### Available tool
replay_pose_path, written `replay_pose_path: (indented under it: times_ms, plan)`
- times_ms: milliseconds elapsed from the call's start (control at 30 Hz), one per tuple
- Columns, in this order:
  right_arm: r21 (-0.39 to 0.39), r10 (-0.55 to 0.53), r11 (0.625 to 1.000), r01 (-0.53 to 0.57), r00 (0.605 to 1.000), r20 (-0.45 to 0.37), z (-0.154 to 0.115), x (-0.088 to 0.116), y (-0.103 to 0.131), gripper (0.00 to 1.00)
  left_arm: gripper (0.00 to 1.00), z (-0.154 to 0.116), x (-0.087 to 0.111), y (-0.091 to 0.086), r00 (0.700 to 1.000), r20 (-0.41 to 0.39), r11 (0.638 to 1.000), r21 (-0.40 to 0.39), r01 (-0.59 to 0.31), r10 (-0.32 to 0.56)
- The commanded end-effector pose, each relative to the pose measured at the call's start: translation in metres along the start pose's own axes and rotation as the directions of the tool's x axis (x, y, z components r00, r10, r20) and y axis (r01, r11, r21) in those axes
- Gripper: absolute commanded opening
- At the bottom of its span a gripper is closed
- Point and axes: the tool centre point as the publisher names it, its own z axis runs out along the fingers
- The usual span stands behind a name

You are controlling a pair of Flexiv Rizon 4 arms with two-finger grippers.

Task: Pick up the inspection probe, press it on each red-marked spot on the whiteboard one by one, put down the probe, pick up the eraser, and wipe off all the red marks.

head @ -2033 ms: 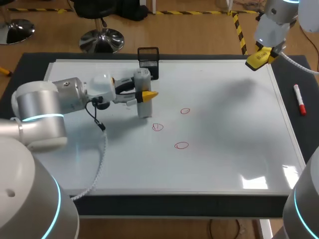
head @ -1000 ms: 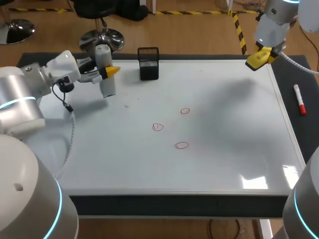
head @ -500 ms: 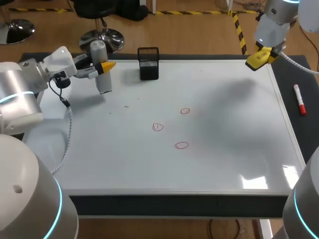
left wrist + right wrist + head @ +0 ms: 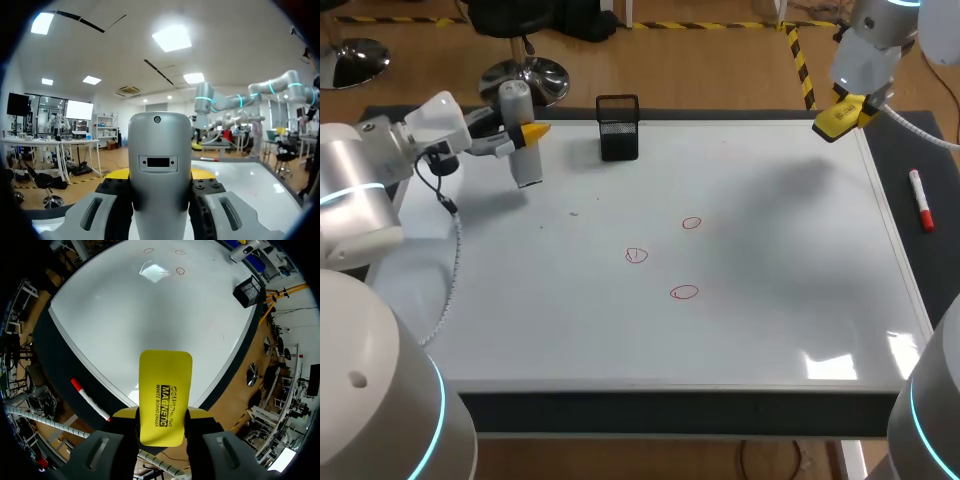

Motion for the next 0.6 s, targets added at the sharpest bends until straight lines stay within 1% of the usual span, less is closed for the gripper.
replay_pose_path:
  times_ms: [33, 267, 333, 367, 467, 600]
  plan:
    - [0.001, -0.002, 1.000, 0.002, 1.000, -0.004, -0.001, 0.000, -0.001, 0.00, 0.00, 0.000, 0.000, -0.001, 1.000, 0.000, 1.000, -0.001, 0.000, 0.000]
    - [0.001, -0.002, 1.000, 0.002, 1.000, -0.004, -0.001, 0.000, -0.001, 0.00, 0.00, 0.000, 0.000, -0.001, 1.000, 0.000, 1.000, -0.001, 0.000, 0.000]
    - [0.001, -0.042, 0.999, 0.042, 0.999, -0.028, 0.000, -0.002, 0.005, 0.00, 0.00, 0.000, 0.000, -0.001, 1.000, 0.000, 1.000, -0.001, 0.000, 0.000]
    - [-0.025, -0.059, 0.998, 0.058, 0.998, -0.021, 0.002, -0.003, 0.009, 0.00, 0.00, 0.000, 0.000, -0.001, 1.000, 0.000, 1.000, -0.001, 0.000, 0.000]
    - [-0.065, -0.106, 0.992, 0.104, 0.994, -0.029, 0.009, -0.005, 0.026, 0.00, 0.00, 0.000, 0.000, -0.001, 1.000, 0.000, 1.000, -0.001, 0.000, 0.000]
    - [-0.100, -0.169, 0.981, 0.164, 0.984, -0.045, 0.018, -0.008, 0.054, 0.00, 0.00, 0.000, 0.000, -0.001, 1.000, 0.000, 1.000, -0.001, 0.000, 0.000]
